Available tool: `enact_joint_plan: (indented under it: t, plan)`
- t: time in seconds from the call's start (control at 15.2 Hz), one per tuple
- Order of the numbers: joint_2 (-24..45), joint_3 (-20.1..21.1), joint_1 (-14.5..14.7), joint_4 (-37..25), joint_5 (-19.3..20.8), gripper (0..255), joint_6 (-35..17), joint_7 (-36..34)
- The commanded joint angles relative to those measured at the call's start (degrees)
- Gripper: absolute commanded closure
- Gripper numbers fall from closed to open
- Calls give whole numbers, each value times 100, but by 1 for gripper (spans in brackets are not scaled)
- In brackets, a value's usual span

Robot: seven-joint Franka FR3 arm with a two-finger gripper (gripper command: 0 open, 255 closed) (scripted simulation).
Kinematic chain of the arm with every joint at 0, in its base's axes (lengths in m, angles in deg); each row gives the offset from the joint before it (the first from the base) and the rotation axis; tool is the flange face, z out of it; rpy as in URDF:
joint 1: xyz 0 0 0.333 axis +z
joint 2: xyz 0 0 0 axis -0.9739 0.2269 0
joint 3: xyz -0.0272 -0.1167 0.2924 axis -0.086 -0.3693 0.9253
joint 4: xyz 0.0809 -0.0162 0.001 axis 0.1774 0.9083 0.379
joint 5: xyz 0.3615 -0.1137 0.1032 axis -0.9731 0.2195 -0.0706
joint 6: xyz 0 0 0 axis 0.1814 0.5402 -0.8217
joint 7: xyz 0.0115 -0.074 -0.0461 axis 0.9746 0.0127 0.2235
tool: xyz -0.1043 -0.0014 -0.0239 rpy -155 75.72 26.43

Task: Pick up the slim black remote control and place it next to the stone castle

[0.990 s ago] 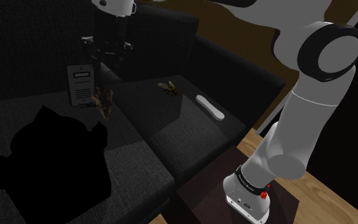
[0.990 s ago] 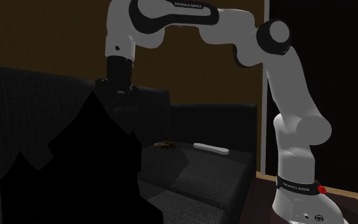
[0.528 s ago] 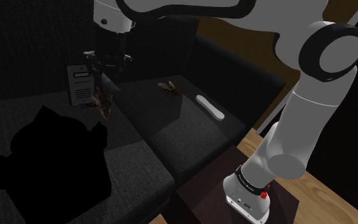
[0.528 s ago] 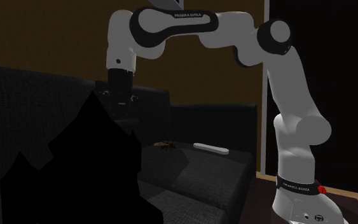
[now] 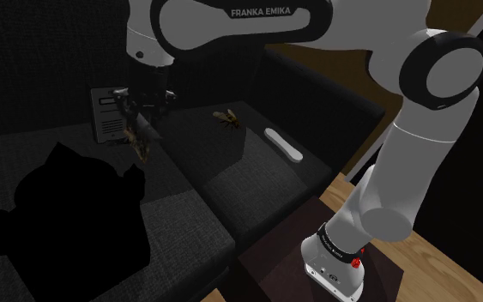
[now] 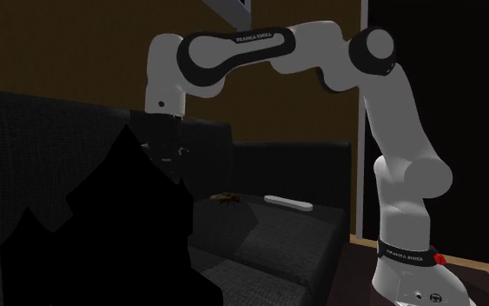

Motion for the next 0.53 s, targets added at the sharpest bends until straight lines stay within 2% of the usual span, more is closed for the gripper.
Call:
enact_joint_plan:
  t: [0.0,0.46]
  plan:
    - [20,-4,1,115,11,255,-137,-5]
    - [159,-26,11,482,79,255,-632,-33]
